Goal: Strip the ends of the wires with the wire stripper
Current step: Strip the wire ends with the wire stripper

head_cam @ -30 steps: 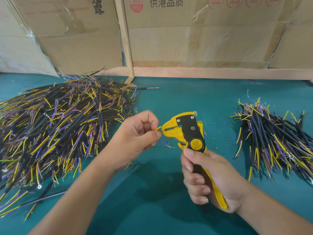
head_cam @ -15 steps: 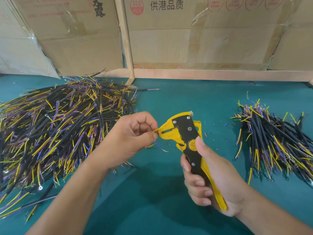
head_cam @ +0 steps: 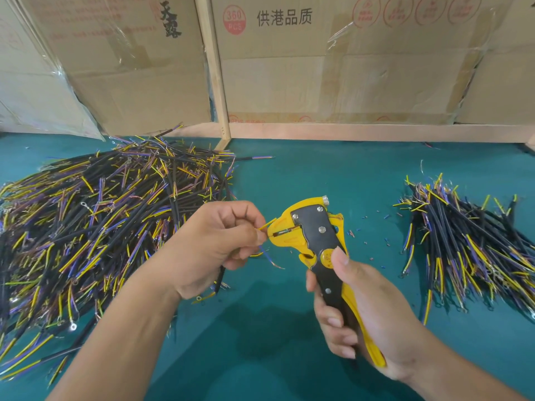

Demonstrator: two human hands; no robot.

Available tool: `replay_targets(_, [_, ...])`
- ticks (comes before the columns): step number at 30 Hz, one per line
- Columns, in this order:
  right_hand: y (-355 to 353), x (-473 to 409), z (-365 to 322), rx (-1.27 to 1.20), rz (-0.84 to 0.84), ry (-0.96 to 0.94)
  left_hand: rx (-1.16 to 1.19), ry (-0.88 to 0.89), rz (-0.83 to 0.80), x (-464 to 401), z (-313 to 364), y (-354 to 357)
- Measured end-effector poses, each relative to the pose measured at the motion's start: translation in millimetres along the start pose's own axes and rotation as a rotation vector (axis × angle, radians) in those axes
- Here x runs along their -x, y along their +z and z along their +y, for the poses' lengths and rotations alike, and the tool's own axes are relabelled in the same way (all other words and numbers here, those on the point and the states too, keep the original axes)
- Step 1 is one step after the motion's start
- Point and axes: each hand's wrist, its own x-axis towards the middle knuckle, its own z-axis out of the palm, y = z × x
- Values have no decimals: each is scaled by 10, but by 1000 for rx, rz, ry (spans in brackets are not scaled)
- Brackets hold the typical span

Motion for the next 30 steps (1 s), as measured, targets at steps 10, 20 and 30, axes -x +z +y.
replay_targets(10, [-9,-18,14,8,-12,-29,49,-93,-16,17,27,-28])
replay_targets(20, [-13,16,14,-127,-115,100,33,-96,-39,38,28,-103])
replay_targets(30, [-271,-101,-233,-258,1,-62,54,-57,74,40,3,-264])
